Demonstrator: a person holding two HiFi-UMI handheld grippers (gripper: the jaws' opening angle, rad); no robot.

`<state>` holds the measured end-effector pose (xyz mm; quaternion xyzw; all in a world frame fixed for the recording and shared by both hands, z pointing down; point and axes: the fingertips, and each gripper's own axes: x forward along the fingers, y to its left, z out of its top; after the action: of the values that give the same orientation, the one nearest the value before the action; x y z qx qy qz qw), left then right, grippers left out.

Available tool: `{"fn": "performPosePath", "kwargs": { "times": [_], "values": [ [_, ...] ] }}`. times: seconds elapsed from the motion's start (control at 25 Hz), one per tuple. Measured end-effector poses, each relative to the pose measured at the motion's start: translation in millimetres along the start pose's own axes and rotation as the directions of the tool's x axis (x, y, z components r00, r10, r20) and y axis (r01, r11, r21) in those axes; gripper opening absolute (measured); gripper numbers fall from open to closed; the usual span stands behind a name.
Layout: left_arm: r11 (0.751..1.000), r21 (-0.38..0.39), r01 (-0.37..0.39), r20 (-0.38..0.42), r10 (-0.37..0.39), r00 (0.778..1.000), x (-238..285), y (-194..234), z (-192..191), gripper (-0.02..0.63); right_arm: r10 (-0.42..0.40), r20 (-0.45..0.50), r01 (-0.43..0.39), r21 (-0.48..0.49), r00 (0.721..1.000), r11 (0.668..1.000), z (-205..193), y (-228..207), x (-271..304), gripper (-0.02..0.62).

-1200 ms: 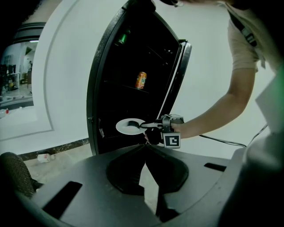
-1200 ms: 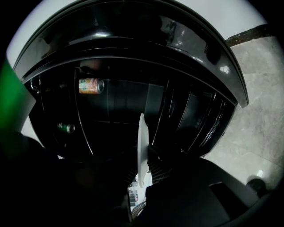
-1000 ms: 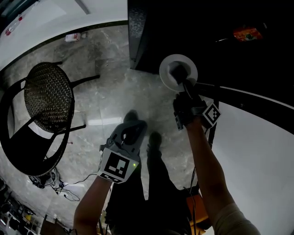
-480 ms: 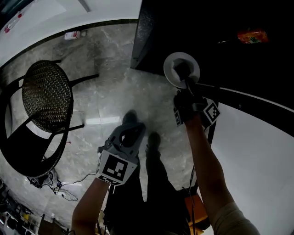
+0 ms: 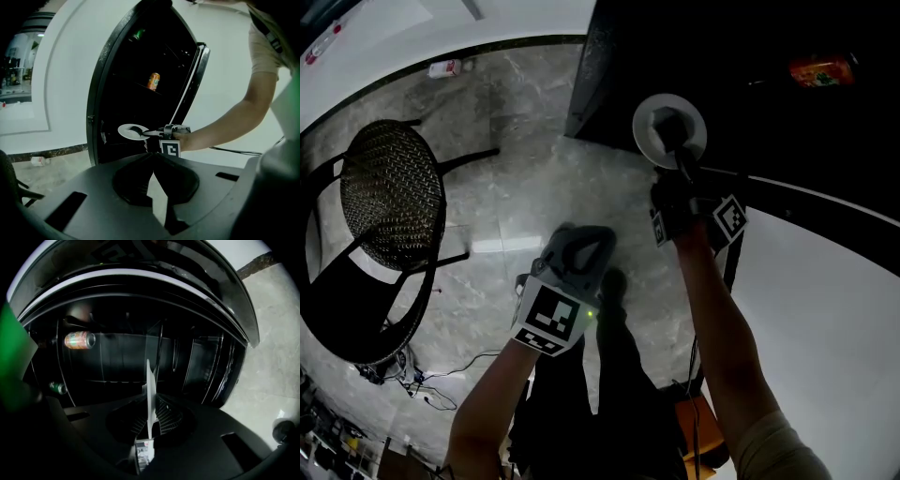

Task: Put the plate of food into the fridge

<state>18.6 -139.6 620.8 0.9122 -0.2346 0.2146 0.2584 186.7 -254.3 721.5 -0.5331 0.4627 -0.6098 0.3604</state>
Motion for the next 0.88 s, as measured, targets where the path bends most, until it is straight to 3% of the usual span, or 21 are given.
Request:
{"fn": "performPosePath", "kwargs": {
  "times": [0.2,0.6,0.88],
  "values": [
    [0.997,0.076,0.013,-0.019,-0.012,1.000,23.3,2.0,4.1,0.011,-0.004,-0.007,0.004,0.003,1.000,1.000,-2.4,-2.8,3.7,0.040],
    [0.988,0.152,-0.001,-0.062,0.010,0.998,76.3,22.6,3.9,0.011,0.002,-0.017,-0.002,0.004,1.000,1.000,1.0,-7.4,9.2,0.038],
    [0.988,0.148,-0.045,-0.070,0.056,0.996,98.5,40.8,6.8,0.011,0.011,-0.024,-0.010,0.012,1.000,1.000,0.8,-6.0,12.2,0.037]
  ]
}}
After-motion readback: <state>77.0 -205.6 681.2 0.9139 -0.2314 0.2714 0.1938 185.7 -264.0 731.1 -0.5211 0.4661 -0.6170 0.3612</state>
